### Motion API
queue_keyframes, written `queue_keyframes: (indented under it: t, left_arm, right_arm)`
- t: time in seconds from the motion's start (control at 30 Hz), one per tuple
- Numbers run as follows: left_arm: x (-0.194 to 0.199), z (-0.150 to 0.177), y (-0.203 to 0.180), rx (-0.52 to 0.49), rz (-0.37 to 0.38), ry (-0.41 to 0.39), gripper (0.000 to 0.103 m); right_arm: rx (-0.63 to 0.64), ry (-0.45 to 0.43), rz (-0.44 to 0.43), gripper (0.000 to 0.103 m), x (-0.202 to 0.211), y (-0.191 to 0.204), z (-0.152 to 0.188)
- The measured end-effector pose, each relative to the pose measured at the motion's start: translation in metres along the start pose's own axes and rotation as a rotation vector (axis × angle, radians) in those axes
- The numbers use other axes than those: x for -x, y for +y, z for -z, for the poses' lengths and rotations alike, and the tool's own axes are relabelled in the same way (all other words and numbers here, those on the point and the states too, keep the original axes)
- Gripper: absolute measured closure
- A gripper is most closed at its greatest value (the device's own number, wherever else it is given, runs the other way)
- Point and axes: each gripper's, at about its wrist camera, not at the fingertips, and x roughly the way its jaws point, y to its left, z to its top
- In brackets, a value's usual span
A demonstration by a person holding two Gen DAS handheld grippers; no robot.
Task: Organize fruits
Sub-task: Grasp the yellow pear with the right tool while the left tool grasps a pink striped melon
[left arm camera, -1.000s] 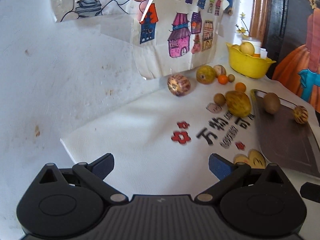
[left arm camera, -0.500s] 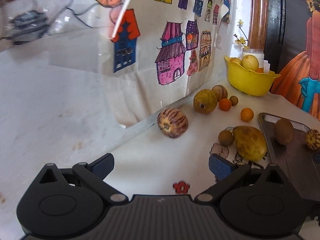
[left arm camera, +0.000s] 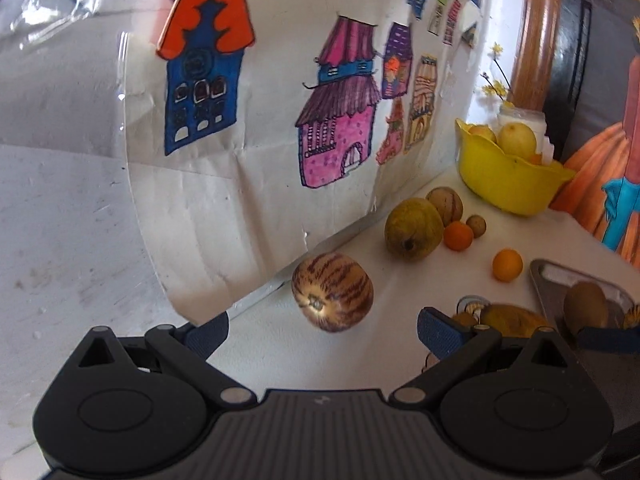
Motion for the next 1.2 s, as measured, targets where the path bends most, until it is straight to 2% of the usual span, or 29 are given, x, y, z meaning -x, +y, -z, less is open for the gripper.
queue_keyframes:
  t: [0.2, 0.6, 0.8, 0.9, 1.07, 1.2]
  left_arm:
    - [-0.009, -0.002, 0.002, 0.025, 0.016, 0.004, 0.001]
    - [-0.023, -0.001, 0.002, 0.048, 0.004, 0.021, 0.013]
    - [-0.027, -0.003, 0.002, 0.055, -0.006, 0.02, 0.024]
    - [-0.03, -0.004, 0.001, 0.056, -0.008, 0.022, 0.032]
    - [-0.03, -0.005, 0.002, 0.081, 0.032, 0.031, 0.049]
    - [-0.03, -0.004, 0.001, 0.078, 0.031, 0.03, 0.05]
  right_arm:
    - [-0.03, 0.02, 0.003, 0.028, -0.016, -0.006, -0.001]
    - [-0.03, 0.024, -0.003, 0.044, -0.026, -0.005, -0.002]
    - [-0.03, 0.023, -0.005, 0.047, -0.029, -0.004, -0.004]
    - [-0.032, 0.021, -0.004, 0.047, -0.03, -0.004, -0.004]
    - [-0.037, 0.019, -0.006, 0.047, -0.031, -0.005, -0.004]
    - [-0.051, 0.021, -0.014, 0.047, -0.031, -0.008, -0.004]
